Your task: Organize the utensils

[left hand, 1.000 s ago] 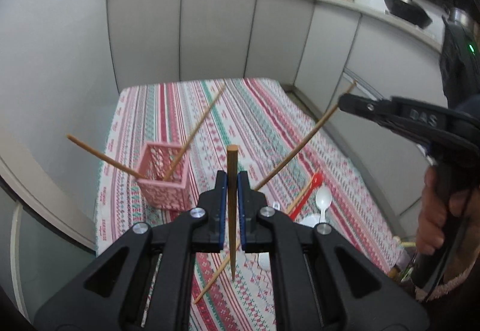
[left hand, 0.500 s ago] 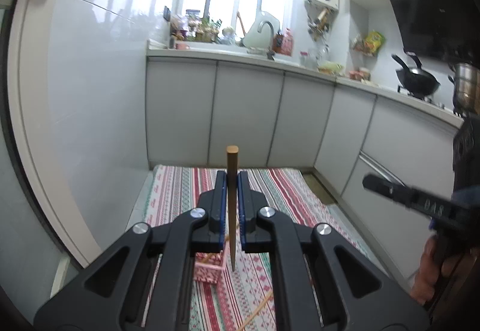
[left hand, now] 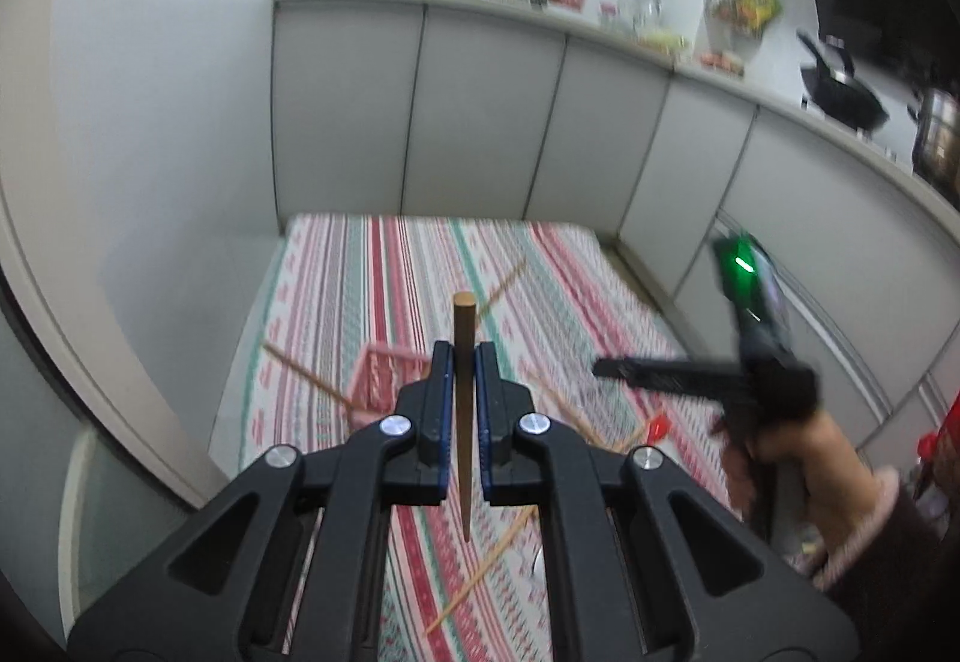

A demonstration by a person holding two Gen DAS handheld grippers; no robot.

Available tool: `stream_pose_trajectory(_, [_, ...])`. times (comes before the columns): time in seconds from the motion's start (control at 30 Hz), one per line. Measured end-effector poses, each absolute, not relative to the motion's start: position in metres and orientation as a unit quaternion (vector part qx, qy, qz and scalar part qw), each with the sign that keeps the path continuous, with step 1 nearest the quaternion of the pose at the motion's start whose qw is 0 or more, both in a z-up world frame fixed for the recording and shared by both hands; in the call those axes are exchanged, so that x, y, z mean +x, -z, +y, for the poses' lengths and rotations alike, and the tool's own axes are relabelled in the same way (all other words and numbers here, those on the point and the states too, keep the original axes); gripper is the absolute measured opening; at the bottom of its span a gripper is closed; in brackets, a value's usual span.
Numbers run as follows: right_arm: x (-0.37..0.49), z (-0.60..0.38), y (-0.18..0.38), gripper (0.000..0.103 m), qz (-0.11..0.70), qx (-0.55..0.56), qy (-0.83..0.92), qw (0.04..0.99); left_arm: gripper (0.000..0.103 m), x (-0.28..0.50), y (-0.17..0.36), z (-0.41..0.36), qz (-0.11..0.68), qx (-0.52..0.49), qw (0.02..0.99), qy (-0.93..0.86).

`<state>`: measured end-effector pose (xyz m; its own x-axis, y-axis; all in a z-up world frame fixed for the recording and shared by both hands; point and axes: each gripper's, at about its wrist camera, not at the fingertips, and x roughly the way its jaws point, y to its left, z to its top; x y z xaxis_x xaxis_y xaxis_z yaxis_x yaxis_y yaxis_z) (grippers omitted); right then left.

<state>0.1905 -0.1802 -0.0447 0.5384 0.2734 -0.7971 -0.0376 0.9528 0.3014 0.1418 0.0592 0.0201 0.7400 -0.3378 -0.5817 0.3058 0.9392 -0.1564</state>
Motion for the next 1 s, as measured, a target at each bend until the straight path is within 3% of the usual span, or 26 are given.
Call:
stream_pose_trajectory(0.3, [0.259,-0.188,0.115,0.031,0.529,0.096,-0.088,0.839,0.008,0.147,0.005,0.049,0.361,0.005,0.914,0.184])
stream_pose_trajectory(0.6, [0.290,-0.178,0.170,0.021,0.555,0.064,-0.080,0.826,0.008,0.148,0.007,0.048,0.362,0.010,0.914,0.183])
stream_pose_trajectory(0.73, [0.290,-0.176,0.174,0.005,0.539,0.044,-0.074,0.838,0.008,0.150,0.007,0.048,0.363,0.006,0.915,0.179])
stream_pose_trajectory(1.0, [0.257,-0.186,0.134,0.004,0.511,0.043,-0.057,0.857,0.008,0.150,0.002,0.052,0.357,-0.017,0.917,0.179])
